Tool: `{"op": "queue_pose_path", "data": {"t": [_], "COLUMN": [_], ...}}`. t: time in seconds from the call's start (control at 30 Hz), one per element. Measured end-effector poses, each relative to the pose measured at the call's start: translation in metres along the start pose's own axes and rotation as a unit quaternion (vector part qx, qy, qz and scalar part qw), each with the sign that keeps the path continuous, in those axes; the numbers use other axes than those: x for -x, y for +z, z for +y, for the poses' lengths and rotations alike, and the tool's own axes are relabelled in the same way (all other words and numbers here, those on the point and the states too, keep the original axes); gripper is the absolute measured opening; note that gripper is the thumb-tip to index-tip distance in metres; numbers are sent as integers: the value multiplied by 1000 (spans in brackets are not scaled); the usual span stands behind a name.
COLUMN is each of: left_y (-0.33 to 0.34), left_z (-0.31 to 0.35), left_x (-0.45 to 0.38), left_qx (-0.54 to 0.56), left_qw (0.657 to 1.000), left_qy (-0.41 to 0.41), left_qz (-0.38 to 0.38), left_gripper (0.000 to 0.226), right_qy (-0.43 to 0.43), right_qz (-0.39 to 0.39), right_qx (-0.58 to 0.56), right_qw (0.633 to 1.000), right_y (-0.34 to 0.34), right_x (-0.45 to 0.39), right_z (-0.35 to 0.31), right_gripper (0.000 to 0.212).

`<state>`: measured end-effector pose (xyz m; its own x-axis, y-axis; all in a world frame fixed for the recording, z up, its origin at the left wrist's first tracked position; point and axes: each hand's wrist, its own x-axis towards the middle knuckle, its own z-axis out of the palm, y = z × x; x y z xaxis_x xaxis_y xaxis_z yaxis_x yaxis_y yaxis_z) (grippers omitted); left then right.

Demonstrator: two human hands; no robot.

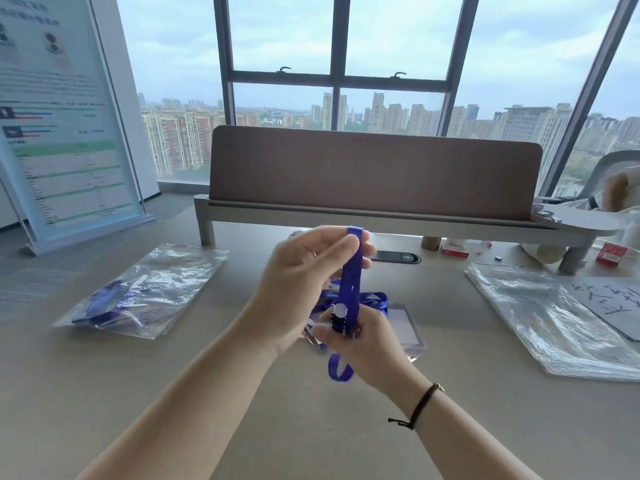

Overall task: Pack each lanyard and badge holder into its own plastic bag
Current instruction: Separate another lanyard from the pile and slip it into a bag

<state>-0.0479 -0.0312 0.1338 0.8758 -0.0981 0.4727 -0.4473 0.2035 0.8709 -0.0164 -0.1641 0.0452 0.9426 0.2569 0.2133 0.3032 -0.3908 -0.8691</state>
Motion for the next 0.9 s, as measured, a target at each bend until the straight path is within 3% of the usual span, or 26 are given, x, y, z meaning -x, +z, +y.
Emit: {"op": "queue_pose_path", "data": {"t": [0.07,0.2,0.33,0.47,0.53,0.7,0.9], "left_y": [-4,-15,-19,-30,-28,-14,-10], "left_z": [11,5,-17,-50,-57,-62,-71], "left_x": [-2,2,6,17,27,47,46], "left_qx": [12,-32,-74,-330,-378,-398,-355], "left_qw": [1000,996,983,931,916,905,915], "left_qy": [-15,-70,-143,-150,-129,-151,-187], "left_qz": [9,49,84,29,37,14,44], "left_gripper": [16,22,25,22,17,38,30], "right_qy": [5,20,72,146,178,209,184], "right_qz": [-55,-140,-114,-116,-87,-31,-68], "right_qx": [-48,-160,-198,-284,-326,-318,-270], "right_qw": [997,977,971,940,924,924,943], "right_y": [-7,-18,-23,-27,-27,-26,-30], "right_x": [2,13,20,24,24,23,27], "right_z": [-7,-14,-19,-21,-19,-8,-8], "right_gripper": [17,17,18,35,33,34,32]}}
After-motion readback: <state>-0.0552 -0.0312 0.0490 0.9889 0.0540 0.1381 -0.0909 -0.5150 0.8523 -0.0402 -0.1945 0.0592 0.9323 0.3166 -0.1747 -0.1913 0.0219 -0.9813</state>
